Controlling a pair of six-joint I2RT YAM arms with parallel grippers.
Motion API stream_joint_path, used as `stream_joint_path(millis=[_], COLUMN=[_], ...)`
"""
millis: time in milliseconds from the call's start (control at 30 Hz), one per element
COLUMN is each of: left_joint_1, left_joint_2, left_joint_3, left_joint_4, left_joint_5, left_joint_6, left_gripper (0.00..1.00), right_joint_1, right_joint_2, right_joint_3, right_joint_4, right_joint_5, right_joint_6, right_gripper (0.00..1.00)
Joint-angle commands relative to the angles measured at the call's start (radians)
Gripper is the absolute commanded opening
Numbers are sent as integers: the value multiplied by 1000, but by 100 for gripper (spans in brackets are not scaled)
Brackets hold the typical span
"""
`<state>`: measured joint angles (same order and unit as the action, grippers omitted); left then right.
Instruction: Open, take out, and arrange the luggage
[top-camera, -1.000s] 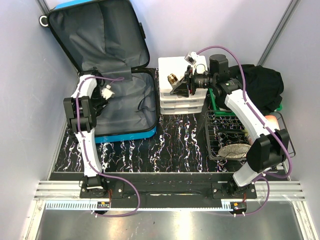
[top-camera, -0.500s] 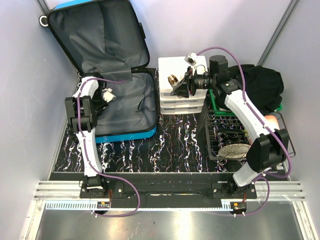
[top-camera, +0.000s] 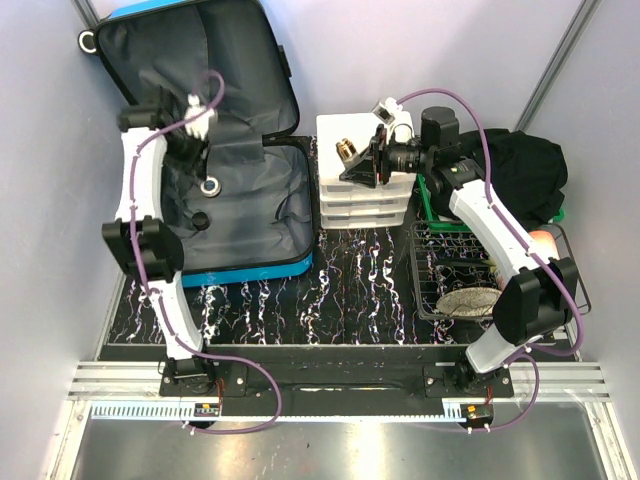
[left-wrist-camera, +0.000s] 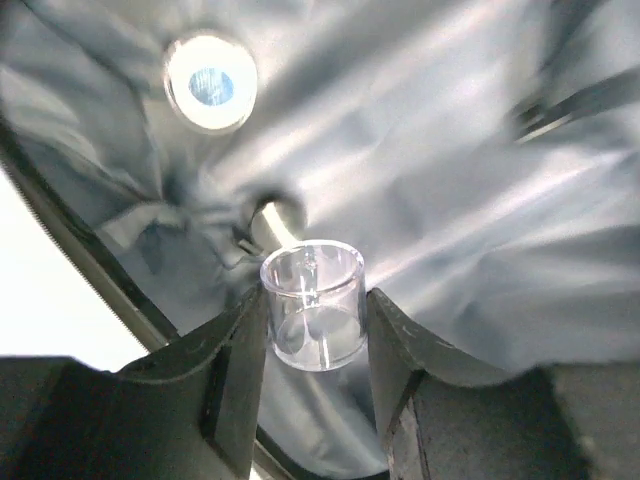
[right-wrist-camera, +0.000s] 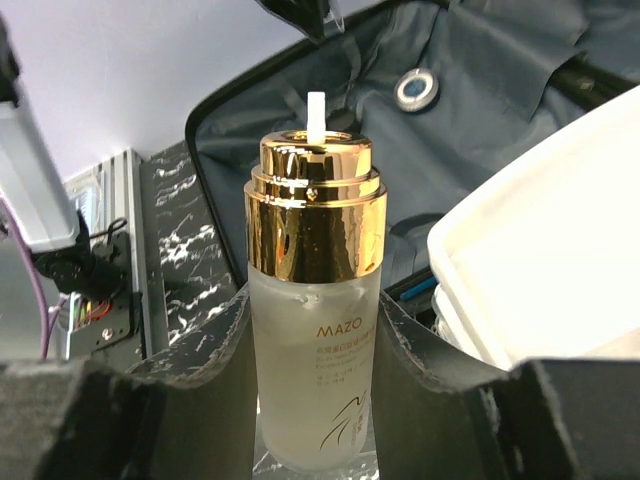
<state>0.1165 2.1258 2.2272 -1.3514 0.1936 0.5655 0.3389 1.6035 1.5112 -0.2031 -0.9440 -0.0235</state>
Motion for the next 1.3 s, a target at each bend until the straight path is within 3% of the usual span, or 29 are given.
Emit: stream_joint_path(millis=[0,67,133,167,200,267,300,333,400,467,567,833,1267], left_joint_1=[-5,-46,-106,-141,-143,-140,-141,-141,-156,-202,-248,-348,-380], left_joint_2=[-249,-296,-296,-335,-368,-490,-530,-565,-601,-536,-491,-532,-609], left_joint_3=[149,187,291,270,221,-27,-119,-274,-346,-233,-152,-291,-475], left_joint_4=[100,219,247,292,471,756,1086,1250,1557,1539,1535,1656,1721], left_joint_5=[475,561,557,605,647,702,704,699,669,703,698,667,688], left_joint_6=[-343,-444,-429,-456,-561,-756,-936,-1022,-1184,-1191,-1240,-1309,-1328], left_gripper=[15,15,15,15,15,15,15,16,14,3,0,0,0], right_joint_1=[-1,-1,3,8,24,51,78,89,110,133,161,201,201], right_joint_2=[-56,-37,-4,7,18,53,62,78,85,96,102,110,84], right_joint_3=[0,12,44,82,102,153,164,178,188,211,216,214,185], right_joint_4=[287,413,487,501,530,548,579,599,640,663,689,719,781], right_joint_5=[34,39,37,43,54,66,77,86,123,143,174,203,197], right_joint_6=[166,271,335,383,402,445,459,470,490,508,511,485,485], right_gripper=[0,0,0,0,0,0,0,0,0,0,0,0,0])
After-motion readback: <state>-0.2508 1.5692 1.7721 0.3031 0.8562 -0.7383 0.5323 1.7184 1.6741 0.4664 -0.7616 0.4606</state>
